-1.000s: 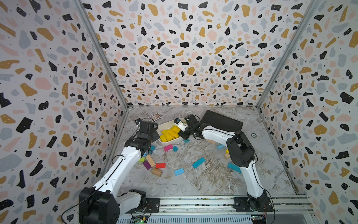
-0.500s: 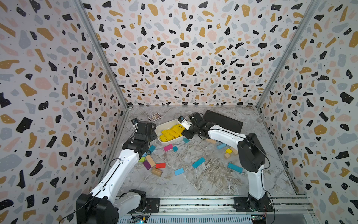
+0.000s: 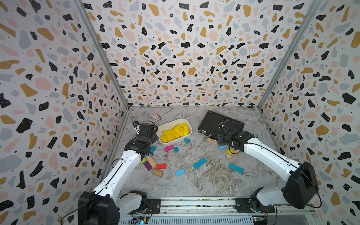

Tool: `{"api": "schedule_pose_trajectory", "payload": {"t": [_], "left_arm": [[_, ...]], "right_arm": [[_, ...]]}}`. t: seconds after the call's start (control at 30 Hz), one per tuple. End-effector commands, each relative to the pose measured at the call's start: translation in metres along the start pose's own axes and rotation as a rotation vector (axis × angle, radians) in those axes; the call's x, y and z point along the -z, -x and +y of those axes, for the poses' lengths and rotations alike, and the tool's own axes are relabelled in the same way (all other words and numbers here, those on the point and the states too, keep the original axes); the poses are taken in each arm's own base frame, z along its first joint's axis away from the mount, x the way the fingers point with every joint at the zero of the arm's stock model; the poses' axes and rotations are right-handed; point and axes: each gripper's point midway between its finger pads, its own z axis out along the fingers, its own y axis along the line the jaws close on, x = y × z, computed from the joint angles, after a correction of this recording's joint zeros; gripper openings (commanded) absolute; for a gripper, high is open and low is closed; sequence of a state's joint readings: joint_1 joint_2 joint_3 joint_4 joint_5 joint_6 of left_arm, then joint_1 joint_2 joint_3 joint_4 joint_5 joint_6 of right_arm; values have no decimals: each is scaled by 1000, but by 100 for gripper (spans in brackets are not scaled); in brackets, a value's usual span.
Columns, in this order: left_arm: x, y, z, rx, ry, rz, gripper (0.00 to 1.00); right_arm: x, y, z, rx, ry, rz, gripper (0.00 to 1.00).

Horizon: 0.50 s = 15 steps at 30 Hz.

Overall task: Pick out the yellow building blocks
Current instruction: Place the building block in the storage box, then pick up the building block from the center of the board.

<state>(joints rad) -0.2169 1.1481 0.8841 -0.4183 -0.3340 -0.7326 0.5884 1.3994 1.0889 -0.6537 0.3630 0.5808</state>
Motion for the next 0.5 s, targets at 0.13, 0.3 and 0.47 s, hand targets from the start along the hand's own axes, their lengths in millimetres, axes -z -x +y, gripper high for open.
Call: {"api": "schedule_pose_trajectory", "payload": {"t": [0.13, 0.3, 0.47], "left_arm": [[-2, 2, -1, 57, -17, -17, 65], [3, 3, 1, 74, -20, -25, 64], [5, 4, 3, 80, -17, -33, 64]], "right_arm": [[-4, -50, -60, -462, -239, 218, 61], [-16, -63, -62, -700, -308, 314, 63], [-28, -71, -58, -834, -334, 365, 63]]}}
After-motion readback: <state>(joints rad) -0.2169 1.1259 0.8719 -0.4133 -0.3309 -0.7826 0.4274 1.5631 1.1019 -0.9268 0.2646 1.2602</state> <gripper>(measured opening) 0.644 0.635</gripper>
